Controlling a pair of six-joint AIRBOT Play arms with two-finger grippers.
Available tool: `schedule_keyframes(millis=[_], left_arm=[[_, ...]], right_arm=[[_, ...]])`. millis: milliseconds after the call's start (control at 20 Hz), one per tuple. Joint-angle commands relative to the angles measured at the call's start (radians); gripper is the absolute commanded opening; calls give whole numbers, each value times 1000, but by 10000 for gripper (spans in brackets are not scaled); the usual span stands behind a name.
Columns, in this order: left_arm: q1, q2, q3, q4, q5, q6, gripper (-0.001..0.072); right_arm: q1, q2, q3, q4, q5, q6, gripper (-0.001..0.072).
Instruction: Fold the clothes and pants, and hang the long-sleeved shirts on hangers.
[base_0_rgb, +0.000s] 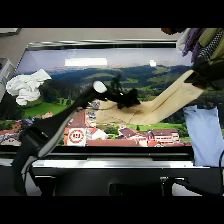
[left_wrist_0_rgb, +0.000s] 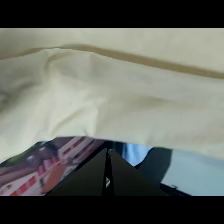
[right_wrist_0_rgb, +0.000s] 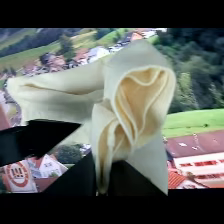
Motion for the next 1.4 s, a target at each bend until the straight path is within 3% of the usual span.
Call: schedule_keyframes(millis=[0, 150, 250, 400, 700, 1250, 1300, 1350], left_arm=[[168, 189, 2, 348, -330, -19, 15], [303, 348, 2, 499, -521, -14, 17], [378, 426, 2, 531, -578, -2, 17], [452, 505, 2, 536, -588, -3, 17], [476, 534, 0, 541, -609, 5, 17], [476, 533, -4, 542, -609, 12, 17], [476, 533, -4, 542, -609, 12, 17], [476, 533, -4, 542, -609, 12, 17]], right_arm=[[147, -48, 1, 27, -83, 68, 25], [327, -92, 1, -27, -167, 152, 25], [433, -133, 1, -74, -227, 204, 25], [557, -215, 1, -125, -291, 274, 25], [674, -375, 1, -156, -402, 312, 25], [717, -468, 1, -106, -388, 327, 27], [717, -468, 1, -101, -387, 326, 67], [717, -468, 1, -87, -385, 322, 188]])
